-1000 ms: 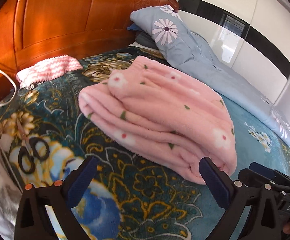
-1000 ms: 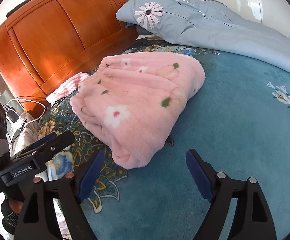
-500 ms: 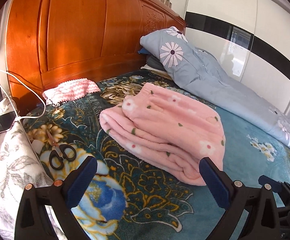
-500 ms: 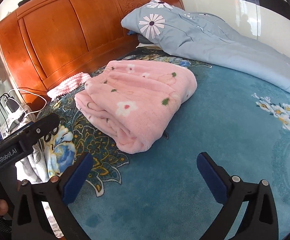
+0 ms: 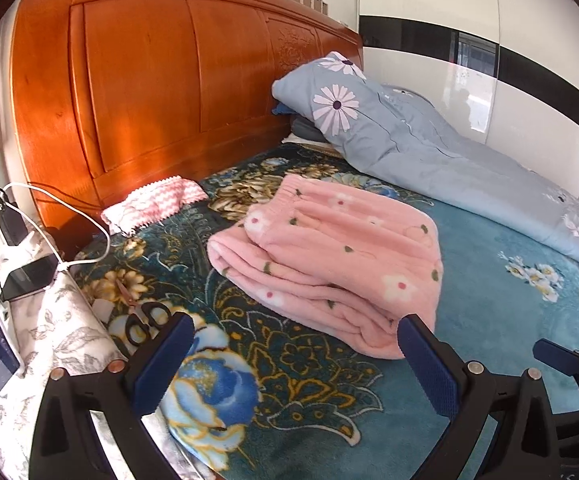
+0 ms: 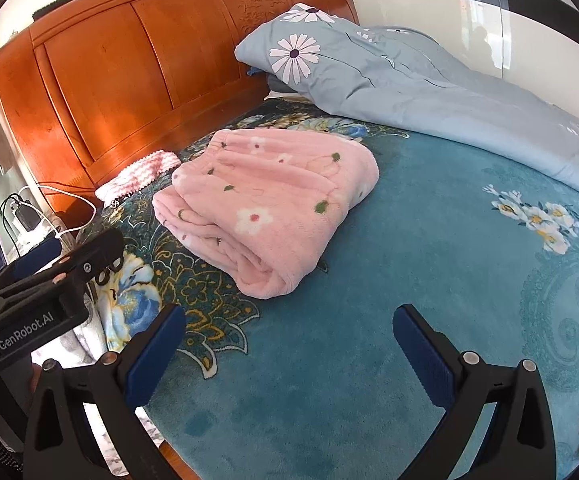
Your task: Fold clothes
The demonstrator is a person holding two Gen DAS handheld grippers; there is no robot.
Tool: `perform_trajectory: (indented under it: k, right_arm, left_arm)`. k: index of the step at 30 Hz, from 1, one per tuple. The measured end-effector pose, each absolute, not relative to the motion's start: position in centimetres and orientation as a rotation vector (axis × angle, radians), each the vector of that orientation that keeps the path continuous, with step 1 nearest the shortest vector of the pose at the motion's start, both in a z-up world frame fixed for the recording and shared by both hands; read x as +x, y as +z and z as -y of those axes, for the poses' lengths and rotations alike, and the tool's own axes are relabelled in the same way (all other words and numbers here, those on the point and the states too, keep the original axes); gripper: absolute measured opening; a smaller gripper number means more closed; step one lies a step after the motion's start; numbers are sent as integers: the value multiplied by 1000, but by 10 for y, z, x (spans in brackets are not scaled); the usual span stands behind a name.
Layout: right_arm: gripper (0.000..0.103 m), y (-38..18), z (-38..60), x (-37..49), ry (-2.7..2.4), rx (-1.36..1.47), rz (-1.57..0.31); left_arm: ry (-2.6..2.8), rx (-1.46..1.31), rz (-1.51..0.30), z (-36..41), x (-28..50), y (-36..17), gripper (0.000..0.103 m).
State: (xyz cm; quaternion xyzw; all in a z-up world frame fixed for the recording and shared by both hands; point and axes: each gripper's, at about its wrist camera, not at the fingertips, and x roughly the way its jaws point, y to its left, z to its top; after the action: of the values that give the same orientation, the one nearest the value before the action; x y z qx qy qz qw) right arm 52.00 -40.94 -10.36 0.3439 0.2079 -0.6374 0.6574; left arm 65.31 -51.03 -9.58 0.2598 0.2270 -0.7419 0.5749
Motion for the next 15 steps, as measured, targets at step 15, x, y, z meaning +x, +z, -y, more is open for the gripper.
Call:
perform_trajectory:
  k: [15]
  right_arm:
    - [103, -105, 406, 520, -1433, 802, -483]
  left_arm:
    - [-1714, 699, -608, 513, 646, -115, 103]
